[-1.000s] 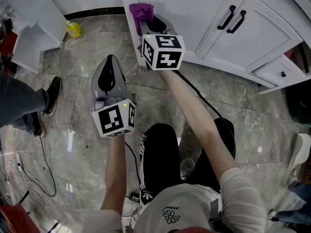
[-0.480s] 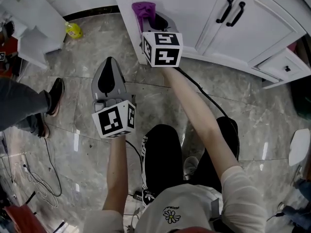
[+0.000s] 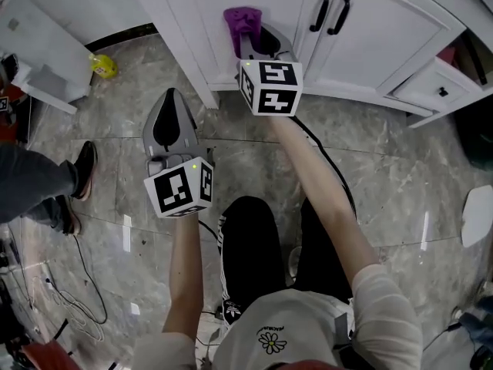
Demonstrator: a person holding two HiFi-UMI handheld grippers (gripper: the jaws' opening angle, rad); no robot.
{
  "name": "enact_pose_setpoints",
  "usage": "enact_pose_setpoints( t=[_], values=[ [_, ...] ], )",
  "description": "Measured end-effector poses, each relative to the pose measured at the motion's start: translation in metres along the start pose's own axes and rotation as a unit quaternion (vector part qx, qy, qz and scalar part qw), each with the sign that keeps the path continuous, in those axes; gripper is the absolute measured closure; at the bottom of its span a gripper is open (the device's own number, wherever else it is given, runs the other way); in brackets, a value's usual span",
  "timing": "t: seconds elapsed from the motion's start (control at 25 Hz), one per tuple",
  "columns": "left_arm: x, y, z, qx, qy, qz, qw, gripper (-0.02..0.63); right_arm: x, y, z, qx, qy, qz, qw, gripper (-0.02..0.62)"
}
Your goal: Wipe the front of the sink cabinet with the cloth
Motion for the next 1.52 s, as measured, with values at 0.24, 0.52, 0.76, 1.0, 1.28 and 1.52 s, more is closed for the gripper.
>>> enact_pose_setpoints(
  t=[0.24, 0.52, 0.76, 1.0, 1.28, 1.52],
  values=[
    [-0.002, -0.015, 0.028, -0.027, 0.007, 0.0, 0.9996, 0.601, -0.003, 0.025, 0.042, -0.045, 0.004, 0.004, 0.999, 0.543],
    [-0.001, -0.023, 0.054, -0.047, 0.003, 0.001, 0.9989, 0.601, -0.017, 0.046, 0.079, -0.076, -0.005, 0.0, 0.997, 0.543],
    [-0.001, -0.021, 0.061, -0.051, -0.002, -0.005, 0.9987, 0.601, -0.021, 0.062, 0.093, -0.095, -0.022, 0.008, 0.995, 0.543],
    [0.0, -0.018, 0.066, -0.051, -0.001, -0.002, 0.9987, 0.601, -0.025, 0.072, 0.109, -0.108, -0.03, 0.007, 0.994, 0.543],
    [-0.004, -0.015, 0.06, -0.048, 0.004, -0.001, 0.9988, 0.601, -0.021, 0.075, 0.097, -0.099, -0.018, 0.012, 0.995, 0.545],
    [-0.014, -0.008, 0.036, -0.028, 0.003, 0.005, 0.9996, 0.601, -0.02, 0.048, 0.047, -0.033, -0.021, 0.034, 0.999, 0.545]
  ],
)
Point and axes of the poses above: the fingertips, and each gripper's own axes: y backward along the fingers, z to its right, x out of its top, the point moved 8 cm from there along y, backward along the fingers, and after that the axes turned 2 degrees about y, right-handed, at the moved point
